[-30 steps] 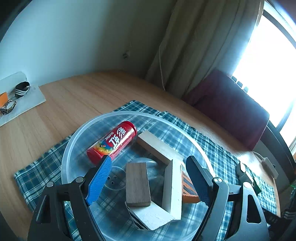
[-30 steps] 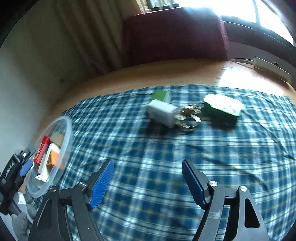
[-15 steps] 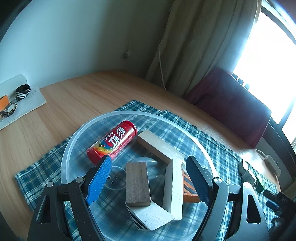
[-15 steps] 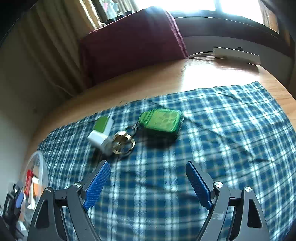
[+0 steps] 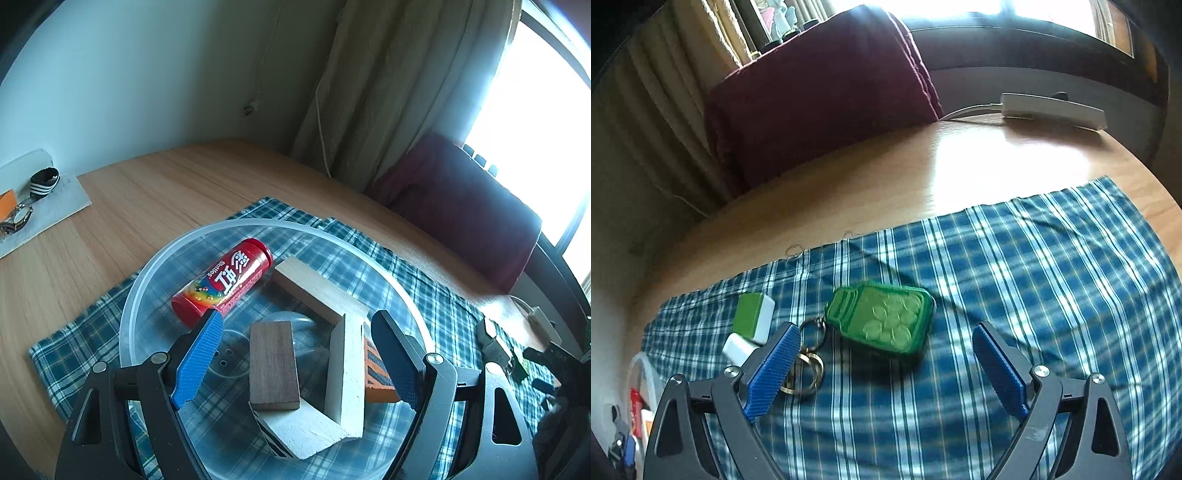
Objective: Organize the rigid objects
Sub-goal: 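Move right tool back over cloth to green jar-shaped tag, then close right tool on green tag while left tool moves to white charger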
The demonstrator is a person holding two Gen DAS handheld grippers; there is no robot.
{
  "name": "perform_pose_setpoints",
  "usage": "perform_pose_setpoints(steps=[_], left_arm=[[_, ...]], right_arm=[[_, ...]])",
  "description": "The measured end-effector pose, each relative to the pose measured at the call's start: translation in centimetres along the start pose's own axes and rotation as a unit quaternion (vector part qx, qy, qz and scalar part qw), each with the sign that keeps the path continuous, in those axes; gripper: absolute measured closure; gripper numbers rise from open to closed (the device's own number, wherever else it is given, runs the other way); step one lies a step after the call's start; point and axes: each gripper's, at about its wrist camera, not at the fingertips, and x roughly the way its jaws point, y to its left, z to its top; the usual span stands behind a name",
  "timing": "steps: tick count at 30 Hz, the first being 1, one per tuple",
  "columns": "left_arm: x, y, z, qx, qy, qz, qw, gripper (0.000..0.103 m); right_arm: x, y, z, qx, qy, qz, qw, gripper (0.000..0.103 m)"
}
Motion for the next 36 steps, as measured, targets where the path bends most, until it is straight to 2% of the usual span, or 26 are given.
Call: perform_pose_setpoints(steps=[8,10,13,18,22,29,36], left_arm=[[-0.1,-0.5,-0.1,0.012,-0.001,0.000,0.9999,0.020],[-0.2,-0.9,-0.2,0.020,-0.003,-0.002,0.9998,0.020],[-0.3,-1.6,-0.3,0.036,-0.003,-0.006,0.9993,0.020],[-0.6,-3.2,-0.7,0.065,0.005,-0.015,0.9978,0.019],[-1.1,-5.1,-1.1,0.087,0.014,-0.035,0.9955,0.016],[-1.3,-9.6,-1.7,0.126,0.045,-0.082,0.9876,0.016],[-0.2,-14.3,-2.5,0.155,0.077,-0.115,0.9781,0.016]], right_arm=[[2.1,1.1,0.4,-0.017,-0.009,-0.037,0.999,0.007],[2.4,1.6,0.7,-0.026,-0.011,-0.046,0.999,0.013],[2.6,2.2,0.8,-0.041,-0.017,-0.062,0.997,0.029],[2.1,1.9,0.3,-0.051,-0.019,-0.060,0.997,0.029],[1.2,0.2,-0.6,-0.055,-0.019,-0.056,0.997,0.029],[-0.5,-2.5,-2.1,-0.065,-0.018,-0.044,0.997,0.029],[-1.6,-3.5,-3.2,-0.085,-0.020,-0.034,0.996,0.029]])
